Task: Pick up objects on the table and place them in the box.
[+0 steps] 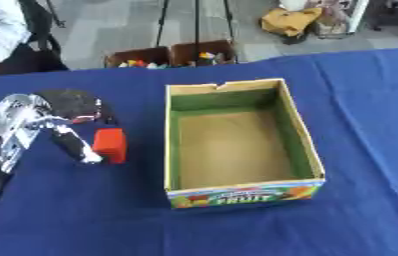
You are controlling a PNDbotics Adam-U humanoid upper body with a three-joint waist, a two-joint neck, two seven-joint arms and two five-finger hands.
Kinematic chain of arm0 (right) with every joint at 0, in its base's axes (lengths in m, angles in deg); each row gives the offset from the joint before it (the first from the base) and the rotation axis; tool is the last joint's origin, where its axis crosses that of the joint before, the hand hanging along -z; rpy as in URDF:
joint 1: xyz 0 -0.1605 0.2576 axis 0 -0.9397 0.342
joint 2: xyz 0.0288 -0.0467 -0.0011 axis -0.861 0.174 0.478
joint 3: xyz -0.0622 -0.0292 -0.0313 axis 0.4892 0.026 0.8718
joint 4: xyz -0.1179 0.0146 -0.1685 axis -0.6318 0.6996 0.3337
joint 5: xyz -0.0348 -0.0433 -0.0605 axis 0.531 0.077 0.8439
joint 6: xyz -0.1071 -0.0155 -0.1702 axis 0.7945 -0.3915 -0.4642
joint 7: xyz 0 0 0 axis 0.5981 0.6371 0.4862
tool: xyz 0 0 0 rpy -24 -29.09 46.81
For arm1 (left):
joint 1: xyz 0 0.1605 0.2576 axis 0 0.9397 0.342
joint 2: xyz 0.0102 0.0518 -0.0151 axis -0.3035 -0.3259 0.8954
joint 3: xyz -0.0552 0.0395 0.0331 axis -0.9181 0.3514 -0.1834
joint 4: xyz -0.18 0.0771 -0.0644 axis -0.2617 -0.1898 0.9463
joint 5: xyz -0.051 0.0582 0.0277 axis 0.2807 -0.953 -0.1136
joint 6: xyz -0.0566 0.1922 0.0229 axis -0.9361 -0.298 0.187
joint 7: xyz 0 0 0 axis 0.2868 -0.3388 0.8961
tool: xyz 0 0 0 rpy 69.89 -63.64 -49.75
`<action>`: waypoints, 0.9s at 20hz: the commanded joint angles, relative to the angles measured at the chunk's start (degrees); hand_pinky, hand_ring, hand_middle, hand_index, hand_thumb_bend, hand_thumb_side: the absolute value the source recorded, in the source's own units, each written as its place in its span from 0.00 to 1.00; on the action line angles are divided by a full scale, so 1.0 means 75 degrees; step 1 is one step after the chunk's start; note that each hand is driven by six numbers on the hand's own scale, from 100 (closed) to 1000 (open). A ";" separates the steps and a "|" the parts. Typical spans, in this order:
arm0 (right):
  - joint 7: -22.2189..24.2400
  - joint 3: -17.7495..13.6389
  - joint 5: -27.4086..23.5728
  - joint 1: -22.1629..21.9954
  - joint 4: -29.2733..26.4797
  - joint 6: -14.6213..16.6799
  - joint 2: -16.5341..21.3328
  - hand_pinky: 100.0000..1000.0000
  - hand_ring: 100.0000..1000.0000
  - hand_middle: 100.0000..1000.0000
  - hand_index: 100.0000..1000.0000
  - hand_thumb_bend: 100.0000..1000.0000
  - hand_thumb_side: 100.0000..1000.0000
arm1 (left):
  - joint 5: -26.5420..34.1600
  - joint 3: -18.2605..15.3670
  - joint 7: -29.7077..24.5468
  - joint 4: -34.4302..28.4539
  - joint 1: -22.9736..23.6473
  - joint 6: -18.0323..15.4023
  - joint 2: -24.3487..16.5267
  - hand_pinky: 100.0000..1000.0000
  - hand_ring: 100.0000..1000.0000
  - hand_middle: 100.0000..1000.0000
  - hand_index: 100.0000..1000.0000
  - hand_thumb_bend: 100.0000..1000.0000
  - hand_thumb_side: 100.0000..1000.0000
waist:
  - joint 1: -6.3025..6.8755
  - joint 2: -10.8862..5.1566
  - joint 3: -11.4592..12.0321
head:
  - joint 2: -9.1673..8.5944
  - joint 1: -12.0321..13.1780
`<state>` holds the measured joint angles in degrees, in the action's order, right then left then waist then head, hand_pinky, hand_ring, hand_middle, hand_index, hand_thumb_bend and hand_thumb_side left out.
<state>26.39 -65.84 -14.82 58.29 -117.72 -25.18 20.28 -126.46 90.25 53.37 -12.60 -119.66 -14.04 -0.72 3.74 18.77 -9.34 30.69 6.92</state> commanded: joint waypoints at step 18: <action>-0.0074 -0.0090 -0.0075 0.0067 -0.0130 -0.0096 0.0089 0.76 0.72 0.74 0.75 0.00 0.51 | 0.0399 -0.0071 0.0095 -0.0222 0.0001 -0.0018 -0.0154 0.08 0.35 0.41 0.54 0.00 0.37 | 0.0057 -0.0086 0.0037 | -0.0039 -0.0042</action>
<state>25.84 -66.03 -14.93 58.29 -117.72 -25.75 20.26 -123.91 90.26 54.46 -13.15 -119.07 -14.09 -0.25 3.76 18.81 -9.13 30.68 6.83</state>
